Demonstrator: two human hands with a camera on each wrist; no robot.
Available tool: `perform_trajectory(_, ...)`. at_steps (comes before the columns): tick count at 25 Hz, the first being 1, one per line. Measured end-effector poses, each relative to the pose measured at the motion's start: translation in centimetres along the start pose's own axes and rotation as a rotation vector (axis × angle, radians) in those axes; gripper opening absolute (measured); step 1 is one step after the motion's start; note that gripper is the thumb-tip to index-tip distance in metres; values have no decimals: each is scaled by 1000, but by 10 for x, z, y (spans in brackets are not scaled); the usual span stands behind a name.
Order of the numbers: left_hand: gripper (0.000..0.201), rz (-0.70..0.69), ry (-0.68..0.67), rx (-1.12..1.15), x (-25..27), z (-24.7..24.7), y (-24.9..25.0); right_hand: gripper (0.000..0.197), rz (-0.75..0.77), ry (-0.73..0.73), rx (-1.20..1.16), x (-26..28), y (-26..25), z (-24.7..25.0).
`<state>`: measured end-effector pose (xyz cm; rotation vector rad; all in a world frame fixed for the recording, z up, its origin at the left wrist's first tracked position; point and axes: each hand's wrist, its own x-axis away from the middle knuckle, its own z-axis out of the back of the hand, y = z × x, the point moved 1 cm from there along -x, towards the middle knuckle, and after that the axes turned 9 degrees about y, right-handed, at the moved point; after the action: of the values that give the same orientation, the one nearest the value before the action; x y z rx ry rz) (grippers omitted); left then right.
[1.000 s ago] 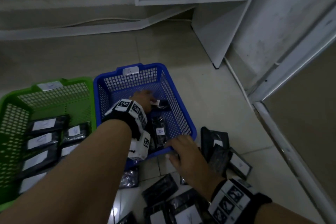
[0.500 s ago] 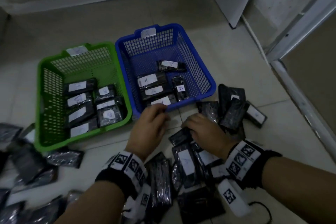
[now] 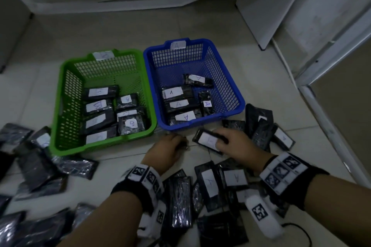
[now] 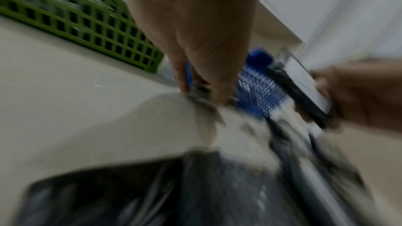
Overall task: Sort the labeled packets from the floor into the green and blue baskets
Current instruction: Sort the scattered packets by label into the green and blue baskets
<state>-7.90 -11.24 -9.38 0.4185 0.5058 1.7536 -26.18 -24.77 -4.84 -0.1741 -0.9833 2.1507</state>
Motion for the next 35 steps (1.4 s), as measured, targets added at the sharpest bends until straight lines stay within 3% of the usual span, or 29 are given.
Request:
perform_trajectory(3, 19, 217, -79, 314, -1, 24, 1, 20, -99, 73, -297, -2, -21, 7)
perform_trajectory(7, 14, 527, -228, 889, -3, 72, 9, 24, -56, 122, -427, -27, -51, 0)
perform_trajectory(10, 21, 551, -115, 1078, 1, 111, -2, 23, -42, 165, -473, -51, -66, -11)
perform_trajectory(13, 28, 552, 85, 1161, 13, 132, -24, 19, -36, 154, -469, -69, -84, -28)
perform_trajectory(19, 24, 688, 652, 1049, 37, 138, -72, 16, 96, 82, -271, -116, -136, -67)
perform_trajectory(23, 25, 799, 895, 924, 48, 139, -100, 30, 252, 2, 10, -156, -176, -93)
perform_trajectory(25, 27, 848, 892, 788, 52, 141, -109, 33, 296, -67, 139, -173, -185, -109)
perform_trajectory(30, 36, 925, 738, 465, 59, 140, -130, 46, 311, -228, 469, -190, -183, -133)
perform_trajectory(33, 41, 847, 603, 261, 59, 138, -135, 45, 359, -228, 566, -181, -183, -132)
perform_trajectory(35, 37, 751, 504, 223, 56, 137, -131, 43, 365, -175, 445, -165, -181, -124)
